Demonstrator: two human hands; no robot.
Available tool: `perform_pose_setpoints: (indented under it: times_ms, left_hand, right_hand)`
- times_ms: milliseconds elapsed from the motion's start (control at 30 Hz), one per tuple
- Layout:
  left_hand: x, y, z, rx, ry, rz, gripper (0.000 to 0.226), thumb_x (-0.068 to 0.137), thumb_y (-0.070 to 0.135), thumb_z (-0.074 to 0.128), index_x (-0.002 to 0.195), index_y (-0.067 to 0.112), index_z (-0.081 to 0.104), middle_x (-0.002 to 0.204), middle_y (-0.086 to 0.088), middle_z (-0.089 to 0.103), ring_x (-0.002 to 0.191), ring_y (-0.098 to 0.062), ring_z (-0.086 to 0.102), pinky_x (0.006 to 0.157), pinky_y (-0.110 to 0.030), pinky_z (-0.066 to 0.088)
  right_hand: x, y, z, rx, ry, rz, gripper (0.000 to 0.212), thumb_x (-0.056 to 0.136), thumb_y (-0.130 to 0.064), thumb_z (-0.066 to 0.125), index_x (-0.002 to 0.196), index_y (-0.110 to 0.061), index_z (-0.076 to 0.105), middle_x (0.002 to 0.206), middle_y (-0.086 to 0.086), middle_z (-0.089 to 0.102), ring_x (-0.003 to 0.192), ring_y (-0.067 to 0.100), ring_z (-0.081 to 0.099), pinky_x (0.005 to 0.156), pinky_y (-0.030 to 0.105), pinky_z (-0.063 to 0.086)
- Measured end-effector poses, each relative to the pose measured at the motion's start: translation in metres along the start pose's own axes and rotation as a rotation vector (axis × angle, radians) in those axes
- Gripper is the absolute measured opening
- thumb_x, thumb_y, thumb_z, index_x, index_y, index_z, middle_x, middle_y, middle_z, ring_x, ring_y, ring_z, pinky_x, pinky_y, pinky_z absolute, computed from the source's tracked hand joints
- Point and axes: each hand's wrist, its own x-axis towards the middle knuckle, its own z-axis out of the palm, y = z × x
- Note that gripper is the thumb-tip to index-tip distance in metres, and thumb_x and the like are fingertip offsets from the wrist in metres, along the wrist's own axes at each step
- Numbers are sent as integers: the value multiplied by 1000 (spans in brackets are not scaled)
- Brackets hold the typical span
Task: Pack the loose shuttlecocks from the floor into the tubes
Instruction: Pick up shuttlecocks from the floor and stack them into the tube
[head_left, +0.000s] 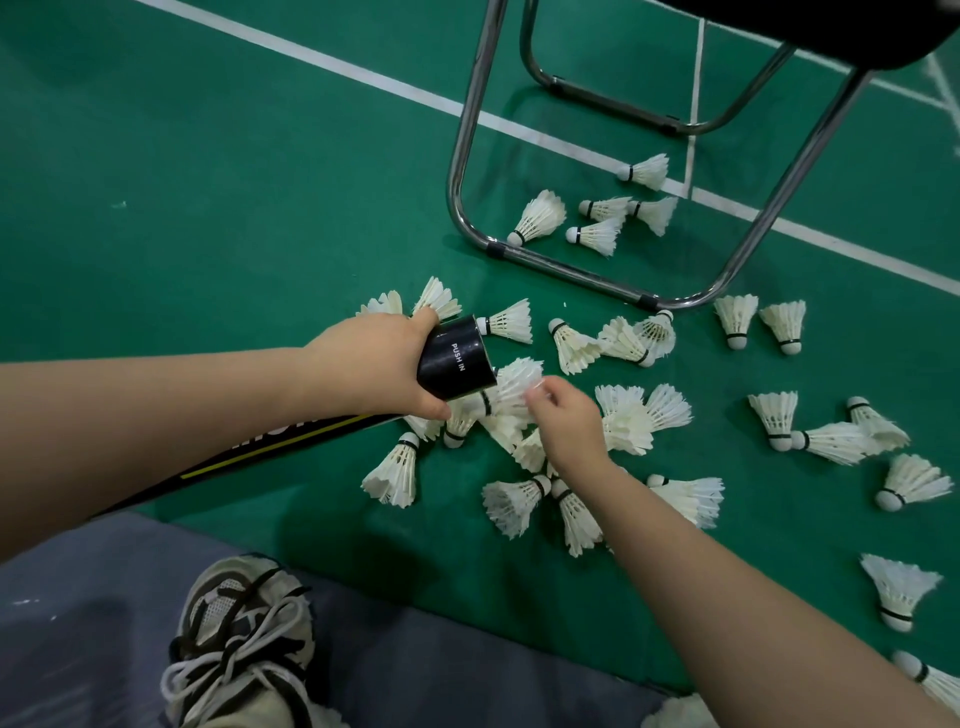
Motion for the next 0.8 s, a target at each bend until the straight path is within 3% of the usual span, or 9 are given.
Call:
perform_pose_setpoints:
  times_ms: [167,433,633,700,800]
  left_hand:
    - [3,-2,1,2,-11,-15,67,63,60,73,108,20,43,78,6,52,73,-19,54,59,-30,43]
    - [5,-1,3,27,-10,-37,61,65,59,72,99,23,37,72,10,46,72,-21,52,58,-30,41]
    - [11,3,7,14,-25,-21,62,64,59,73,102,23,41,72,13,46,71,-18,52,57,-29,41]
    - [13,5,9,18,-35,-18,63,63,58,74,105,24,41,73,13,47,68,-15,52,55,-28,39]
    - [14,10,11,5,-37,-9,62,62,58,74,102,24,41,75,12,49,64,-10,49,52,-28,37]
  right_hand:
    - [-3,-23,-7,291,264,-100,39,96,-15,43,59,-16,31,57,-3,31,55,12,25,54,28,23]
    - [-4,-30,-5,205,388,-126,39,97,-18,41,60,-18,31,56,-6,31,54,12,26,54,30,23]
    - [-8,-47,8,293,64,-89,33,96,-21,45,66,-6,49,62,-1,44,59,13,37,60,30,29]
    - [-7,-51,6,347,-52,-42,32,96,-24,46,79,-1,61,71,3,53,68,15,45,66,31,34]
    - [-8,-58,-2,418,-244,14,29,96,-28,47,89,-8,66,81,1,60,78,12,52,76,28,40]
